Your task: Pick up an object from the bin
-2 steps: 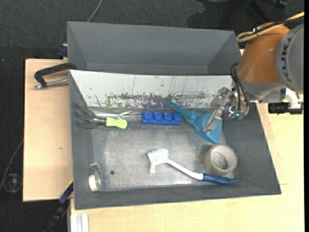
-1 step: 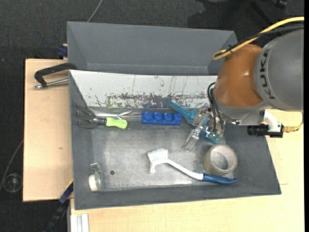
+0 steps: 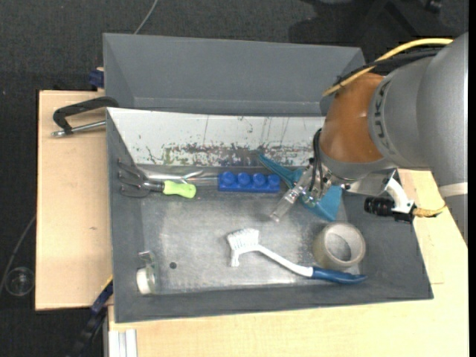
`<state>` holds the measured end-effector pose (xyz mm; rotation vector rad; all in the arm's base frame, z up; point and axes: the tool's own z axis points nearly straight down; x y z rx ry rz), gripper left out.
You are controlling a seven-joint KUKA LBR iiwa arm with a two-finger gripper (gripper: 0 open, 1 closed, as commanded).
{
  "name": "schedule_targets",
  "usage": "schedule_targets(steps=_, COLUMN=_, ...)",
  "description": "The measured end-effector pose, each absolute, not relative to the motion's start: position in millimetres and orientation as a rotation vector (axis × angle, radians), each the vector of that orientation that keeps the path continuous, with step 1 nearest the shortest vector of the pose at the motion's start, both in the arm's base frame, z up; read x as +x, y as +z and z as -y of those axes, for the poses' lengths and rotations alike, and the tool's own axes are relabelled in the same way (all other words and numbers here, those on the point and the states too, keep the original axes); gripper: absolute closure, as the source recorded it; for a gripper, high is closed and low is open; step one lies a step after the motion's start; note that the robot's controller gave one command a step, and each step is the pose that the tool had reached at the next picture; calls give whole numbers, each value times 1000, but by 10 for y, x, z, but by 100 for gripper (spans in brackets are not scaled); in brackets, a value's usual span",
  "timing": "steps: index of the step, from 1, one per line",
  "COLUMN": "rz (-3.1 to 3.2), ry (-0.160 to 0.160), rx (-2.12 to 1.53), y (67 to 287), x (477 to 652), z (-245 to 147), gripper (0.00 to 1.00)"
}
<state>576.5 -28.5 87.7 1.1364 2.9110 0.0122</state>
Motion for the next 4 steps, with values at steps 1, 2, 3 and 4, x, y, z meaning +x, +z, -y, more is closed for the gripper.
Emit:
schedule_targets(steps=1, rz=-2954, ry=16, rx=996, y=755, x=5109, z=-477, gripper=100)
schedule_targets(steps=2, rz=-2954, ry=16, rx=995, y=755, x=5110, z=-477, gripper=100)
schedule_targets(steps=3, rz=-2956, ry=14, rx=996, y=782, x=5101, z=-474, gripper=100)
schedule_targets(steps=4, rz=-2963, ry=8, rx=1000, y=954, x=5074, z=-469, gripper=100)
